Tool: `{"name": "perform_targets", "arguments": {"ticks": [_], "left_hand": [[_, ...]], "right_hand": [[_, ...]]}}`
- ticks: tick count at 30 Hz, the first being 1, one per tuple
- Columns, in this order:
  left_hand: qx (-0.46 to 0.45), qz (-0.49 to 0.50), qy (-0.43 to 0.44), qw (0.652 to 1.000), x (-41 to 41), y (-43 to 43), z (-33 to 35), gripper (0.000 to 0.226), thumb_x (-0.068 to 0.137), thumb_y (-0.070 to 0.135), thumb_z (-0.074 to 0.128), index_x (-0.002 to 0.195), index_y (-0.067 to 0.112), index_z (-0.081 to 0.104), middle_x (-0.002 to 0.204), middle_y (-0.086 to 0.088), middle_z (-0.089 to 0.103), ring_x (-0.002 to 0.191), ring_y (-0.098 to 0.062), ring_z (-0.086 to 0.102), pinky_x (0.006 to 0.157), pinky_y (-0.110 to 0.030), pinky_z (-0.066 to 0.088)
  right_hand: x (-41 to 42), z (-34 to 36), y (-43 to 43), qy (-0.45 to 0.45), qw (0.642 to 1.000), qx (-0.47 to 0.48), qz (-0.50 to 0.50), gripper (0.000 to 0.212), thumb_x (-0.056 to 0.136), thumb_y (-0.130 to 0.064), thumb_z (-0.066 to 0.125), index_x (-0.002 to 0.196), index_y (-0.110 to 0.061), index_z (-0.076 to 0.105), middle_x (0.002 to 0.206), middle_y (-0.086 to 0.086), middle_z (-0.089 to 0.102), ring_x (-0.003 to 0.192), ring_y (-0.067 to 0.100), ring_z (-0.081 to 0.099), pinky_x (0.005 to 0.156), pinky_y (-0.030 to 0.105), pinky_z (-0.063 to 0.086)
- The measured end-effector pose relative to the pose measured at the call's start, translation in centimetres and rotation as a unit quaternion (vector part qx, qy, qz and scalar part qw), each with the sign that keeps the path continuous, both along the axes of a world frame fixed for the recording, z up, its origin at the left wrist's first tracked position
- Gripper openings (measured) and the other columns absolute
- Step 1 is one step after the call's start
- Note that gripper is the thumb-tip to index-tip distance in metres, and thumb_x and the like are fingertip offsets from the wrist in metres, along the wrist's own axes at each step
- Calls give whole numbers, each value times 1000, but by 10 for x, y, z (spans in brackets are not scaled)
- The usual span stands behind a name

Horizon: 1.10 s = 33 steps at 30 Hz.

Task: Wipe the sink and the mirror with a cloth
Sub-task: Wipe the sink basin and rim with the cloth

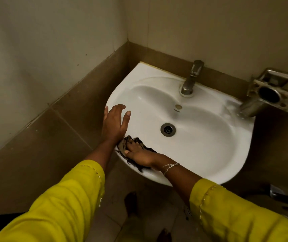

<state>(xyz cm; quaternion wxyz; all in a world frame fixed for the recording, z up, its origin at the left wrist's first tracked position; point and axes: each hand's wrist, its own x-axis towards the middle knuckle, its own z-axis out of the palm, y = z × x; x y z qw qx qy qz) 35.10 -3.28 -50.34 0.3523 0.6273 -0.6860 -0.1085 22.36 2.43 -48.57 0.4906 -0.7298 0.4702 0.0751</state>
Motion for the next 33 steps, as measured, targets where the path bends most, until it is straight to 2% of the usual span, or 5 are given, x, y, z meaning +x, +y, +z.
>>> {"name": "perform_targets", "arguments": {"ticks": [8, 13, 22, 27, 33], "left_hand": [[41, -100, -215, 971, -13, 14, -11, 63, 86, 52, 25, 102, 3, 61, 102, -14, 66, 101, -29, 59, 111, -50, 18], [137, -157, -297, 932, -38, 34, -7, 86, 75, 62, 2, 118, 8, 53, 119, -11, 59, 115, -25, 50, 115, -44, 8], [199, -157, -289, 923, -58, 53, -12, 67, 83, 60, 17, 113, 12, 53, 116, -7, 59, 111, -23, 51, 108, -38, 20], [160, -110, -215, 957, -57, 56, -12, 69, 79, 66, 22, 103, 13, 59, 105, -4, 63, 98, -25, 57, 84, -33, 38], [94, -87, -144, 981, -55, 57, -12, 69, 73, 64, 19, 93, 15, 64, 92, -1, 66, 86, -23, 62, 68, -31, 42]], "right_hand": [[-37, 25, 35, 53, 997, -37, 38, 51, 102, -34, 18, 148, -19, 4, 157, 6, -2, 145, 22, -3, 115, 36, 2], [-68, 23, 51, 54, 995, -78, 29, 50, 101, -34, 21, 148, -19, 12, 157, 5, 8, 144, 19, 7, 116, 37, 10], [-145, 21, 67, 106, 976, -186, 40, 43, 100, -34, 26, 142, -27, 32, 150, -4, 33, 138, 14, 30, 108, 27, 26], [-201, 15, 49, 154, 964, -195, 98, 63, 84, -50, 16, 137, -28, 42, 143, -3, 45, 129, 18, 44, 103, 34, 36], [-254, 24, 1, 194, 921, -246, 229, 75, 75, -52, 7, 135, -28, 45, 148, -7, 35, 138, 9, 30, 98, 14, 11]]}}
